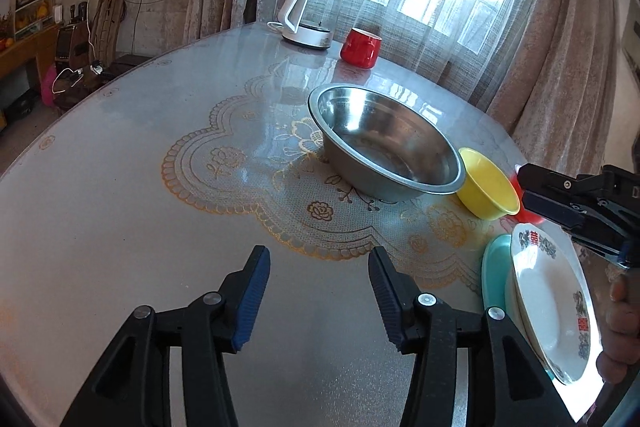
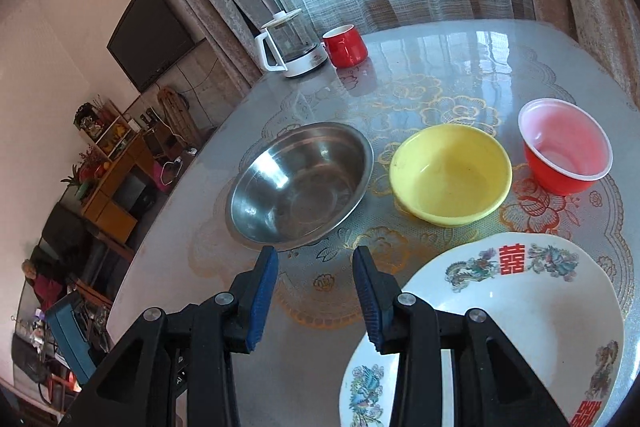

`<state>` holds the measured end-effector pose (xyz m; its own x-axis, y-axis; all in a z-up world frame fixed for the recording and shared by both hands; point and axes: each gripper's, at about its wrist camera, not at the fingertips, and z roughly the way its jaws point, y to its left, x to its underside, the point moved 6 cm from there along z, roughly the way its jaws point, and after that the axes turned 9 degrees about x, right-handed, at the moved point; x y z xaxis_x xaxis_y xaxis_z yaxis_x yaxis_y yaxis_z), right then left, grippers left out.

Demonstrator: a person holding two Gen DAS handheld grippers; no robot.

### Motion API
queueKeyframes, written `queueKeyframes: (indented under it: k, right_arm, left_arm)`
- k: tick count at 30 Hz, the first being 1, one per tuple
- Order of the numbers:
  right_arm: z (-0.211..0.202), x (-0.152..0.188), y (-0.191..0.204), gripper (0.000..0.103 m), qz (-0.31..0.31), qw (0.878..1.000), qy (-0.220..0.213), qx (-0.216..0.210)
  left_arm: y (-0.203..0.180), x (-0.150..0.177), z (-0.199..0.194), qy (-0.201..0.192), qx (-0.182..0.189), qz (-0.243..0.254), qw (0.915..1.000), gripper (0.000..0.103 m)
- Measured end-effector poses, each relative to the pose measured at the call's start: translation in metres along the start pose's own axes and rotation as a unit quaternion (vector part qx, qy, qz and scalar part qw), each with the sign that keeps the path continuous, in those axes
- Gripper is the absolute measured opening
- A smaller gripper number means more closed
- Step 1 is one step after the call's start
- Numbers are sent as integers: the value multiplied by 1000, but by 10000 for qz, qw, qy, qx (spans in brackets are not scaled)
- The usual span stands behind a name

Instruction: Organize plates and bowls

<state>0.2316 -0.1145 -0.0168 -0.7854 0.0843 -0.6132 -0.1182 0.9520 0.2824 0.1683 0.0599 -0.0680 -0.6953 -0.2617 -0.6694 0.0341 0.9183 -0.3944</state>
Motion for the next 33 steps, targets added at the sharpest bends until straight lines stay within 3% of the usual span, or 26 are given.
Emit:
queueKeyframes:
  k: [5, 16, 21, 28, 33]
  right_arm:
    - [28, -5, 2, 39, 193, 9991, 375, -8]
    - [43, -12, -3, 39, 231, 9984, 510, 0]
    - [52, -12, -3, 39, 248, 9978, 612, 8]
    - [59, -17, -9, 39, 387, 9968, 694, -5]
    - [57, -17, -16, 39, 615, 9954, 725, -82]
  left_arm:
    - [5, -15, 6, 32, 0, -5, 10000, 60]
    - [6, -31, 22, 211, 156, -23, 9997, 66]
    - [14, -44, 33, 322, -67, -161, 9993, 66]
    - [28, -57, 43, 351, 30, -344, 9988, 64]
    - [36, -70, 39, 232, 358, -597, 9973, 64]
